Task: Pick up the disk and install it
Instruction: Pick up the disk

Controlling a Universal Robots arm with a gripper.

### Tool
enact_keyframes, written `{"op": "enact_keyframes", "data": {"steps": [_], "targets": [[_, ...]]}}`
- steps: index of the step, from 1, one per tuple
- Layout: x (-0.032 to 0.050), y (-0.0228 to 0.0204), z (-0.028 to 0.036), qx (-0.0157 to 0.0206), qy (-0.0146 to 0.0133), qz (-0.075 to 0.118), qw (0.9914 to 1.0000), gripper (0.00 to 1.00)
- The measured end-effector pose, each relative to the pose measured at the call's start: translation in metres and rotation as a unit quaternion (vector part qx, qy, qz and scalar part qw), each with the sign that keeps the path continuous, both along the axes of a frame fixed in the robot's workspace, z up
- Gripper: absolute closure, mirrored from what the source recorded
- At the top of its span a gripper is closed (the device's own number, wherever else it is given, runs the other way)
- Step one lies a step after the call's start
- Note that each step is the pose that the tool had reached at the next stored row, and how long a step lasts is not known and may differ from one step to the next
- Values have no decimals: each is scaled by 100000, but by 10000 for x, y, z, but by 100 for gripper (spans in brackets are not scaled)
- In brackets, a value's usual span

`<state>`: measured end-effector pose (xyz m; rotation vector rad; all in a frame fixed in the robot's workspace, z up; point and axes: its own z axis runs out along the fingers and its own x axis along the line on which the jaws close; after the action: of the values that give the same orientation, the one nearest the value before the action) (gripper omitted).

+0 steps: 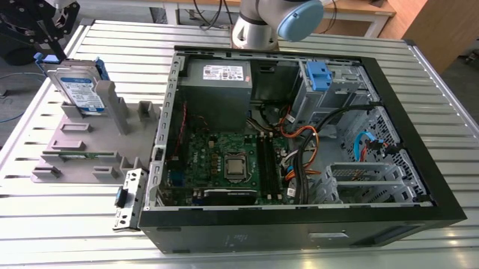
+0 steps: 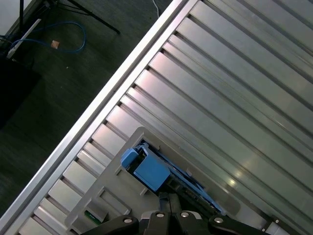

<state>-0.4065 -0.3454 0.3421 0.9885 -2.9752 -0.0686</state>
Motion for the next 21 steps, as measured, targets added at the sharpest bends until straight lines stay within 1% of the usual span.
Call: {"op": "enact_keyframes", "data": {"steps": [10,15,16,21], "targets": [[0,0,0,1,-3,62,100000,89],[0,0,0,2,-4,646,99998,89],[0,0,0,1,-4,1188,99993,89],[0,0,0,0,0,1260,99992,89]]}}
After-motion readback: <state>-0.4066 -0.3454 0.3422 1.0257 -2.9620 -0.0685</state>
